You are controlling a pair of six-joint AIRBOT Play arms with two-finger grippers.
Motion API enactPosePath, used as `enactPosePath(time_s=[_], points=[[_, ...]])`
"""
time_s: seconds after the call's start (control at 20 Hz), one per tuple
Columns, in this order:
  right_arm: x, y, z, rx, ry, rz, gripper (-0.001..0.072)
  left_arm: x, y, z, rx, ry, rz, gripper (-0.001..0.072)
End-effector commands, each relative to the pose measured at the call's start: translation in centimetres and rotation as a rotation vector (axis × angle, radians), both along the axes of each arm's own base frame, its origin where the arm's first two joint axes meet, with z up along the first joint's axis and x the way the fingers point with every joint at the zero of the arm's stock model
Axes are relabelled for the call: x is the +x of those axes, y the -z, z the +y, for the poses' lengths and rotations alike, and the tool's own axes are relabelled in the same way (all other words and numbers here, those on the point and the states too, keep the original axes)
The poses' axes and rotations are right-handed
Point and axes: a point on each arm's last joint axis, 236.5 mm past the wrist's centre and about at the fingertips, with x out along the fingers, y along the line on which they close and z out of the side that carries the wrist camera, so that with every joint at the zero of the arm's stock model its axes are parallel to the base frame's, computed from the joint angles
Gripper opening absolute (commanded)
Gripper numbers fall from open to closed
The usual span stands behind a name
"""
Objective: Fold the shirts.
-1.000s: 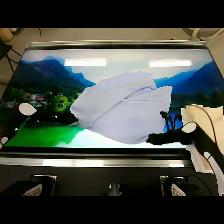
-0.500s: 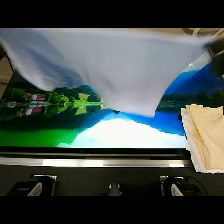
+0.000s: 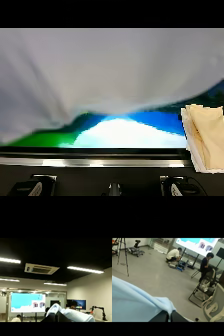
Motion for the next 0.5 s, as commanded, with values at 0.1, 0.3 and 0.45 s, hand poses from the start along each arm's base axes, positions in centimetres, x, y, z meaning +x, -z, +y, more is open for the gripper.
enactPosePath(time_s=[0.1,0.3,0.45], points=[[5.1,10.5,0.1,0.012,-0.034,0.438,0.0025,10.1,8.2,-0.7,0.103,0.012,0.34,0.0021],[13.1,23.9,-0.8,-0.052,-0.084,0.826,0.0026,22.5,24.5,-0.4,0.109,0.059,0.783,0.0021],[22.0,31.4,-1.9,-0.015,-0.059,0.867,0.0026,29.0,36.6,0.5,0.103,0.054,1.009,0.0021]])
